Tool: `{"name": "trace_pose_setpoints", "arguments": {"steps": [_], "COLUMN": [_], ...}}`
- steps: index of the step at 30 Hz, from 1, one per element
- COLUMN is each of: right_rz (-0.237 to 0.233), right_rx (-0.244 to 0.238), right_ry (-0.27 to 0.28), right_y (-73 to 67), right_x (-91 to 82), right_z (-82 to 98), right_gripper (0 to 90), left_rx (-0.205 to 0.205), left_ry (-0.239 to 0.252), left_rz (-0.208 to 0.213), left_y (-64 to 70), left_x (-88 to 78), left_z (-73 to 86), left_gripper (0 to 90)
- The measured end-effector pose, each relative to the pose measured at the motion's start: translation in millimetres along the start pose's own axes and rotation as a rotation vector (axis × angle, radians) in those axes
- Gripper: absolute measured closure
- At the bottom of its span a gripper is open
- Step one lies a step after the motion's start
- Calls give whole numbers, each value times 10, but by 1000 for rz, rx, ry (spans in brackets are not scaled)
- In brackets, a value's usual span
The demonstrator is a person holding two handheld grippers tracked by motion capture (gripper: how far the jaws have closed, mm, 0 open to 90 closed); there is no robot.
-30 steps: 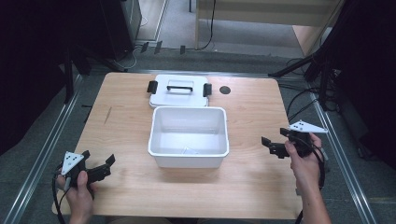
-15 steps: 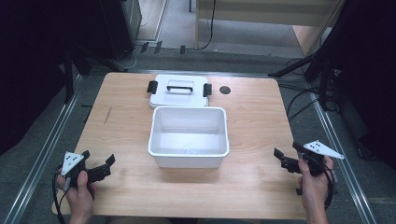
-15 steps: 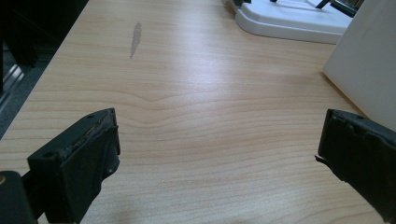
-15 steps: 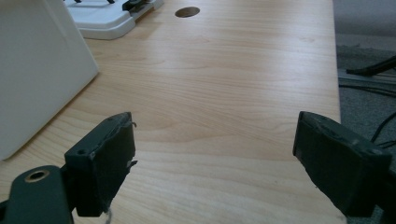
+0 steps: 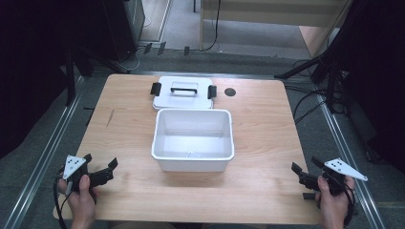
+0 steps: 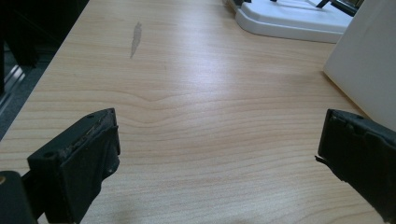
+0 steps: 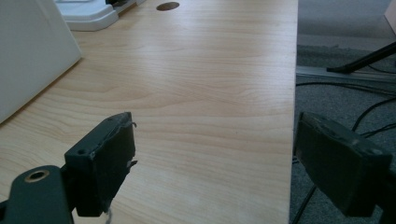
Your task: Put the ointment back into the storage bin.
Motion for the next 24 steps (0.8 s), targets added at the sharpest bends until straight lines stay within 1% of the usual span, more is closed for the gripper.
{"name": "trace_pose_setpoints", "arguments": {"steps": [4, 5, 11, 16, 19, 22, 24], "right_rz": [11, 7, 1, 8, -9, -7, 2], "right_rx": [7, 13, 9, 9, 3, -2, -17], "right_ry": [6, 13, 26, 42, 46, 55, 58], "right_y": [36, 45, 44, 41, 27, 5, -7], "right_x": [-47, -66, -96, -93, -81, -69, -60], "right_z": [77, 111, 172, 222, 257, 273, 286], "right_gripper": [132, 132, 132, 134, 134, 134, 134], "left_rx": [0, 0, 0, -1, 0, -2, -2], "left_ry": [0, 1, 1, 1, 0, 1, 1], "left_rz": [-1, -1, -1, -2, -1, -1, -1], "left_y": [1, 2, 2, 1, 0, 0, -1], "left_x": [0, 0, 0, 0, 0, 0, 0], "left_z": [0, 0, 0, 0, 0, 0, 0], "left_gripper": [0, 0, 0, 0, 0, 0, 0]}}
Point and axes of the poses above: each handheld gripper's, and its own axes: x roughly forward along the jaws, z roughly out of its underside, y roughly to its right, the point moved 2 cm from there along x, roughly forward along the jaws, and after that the axes turned 8 degrees about z, right-handed, at the moved point
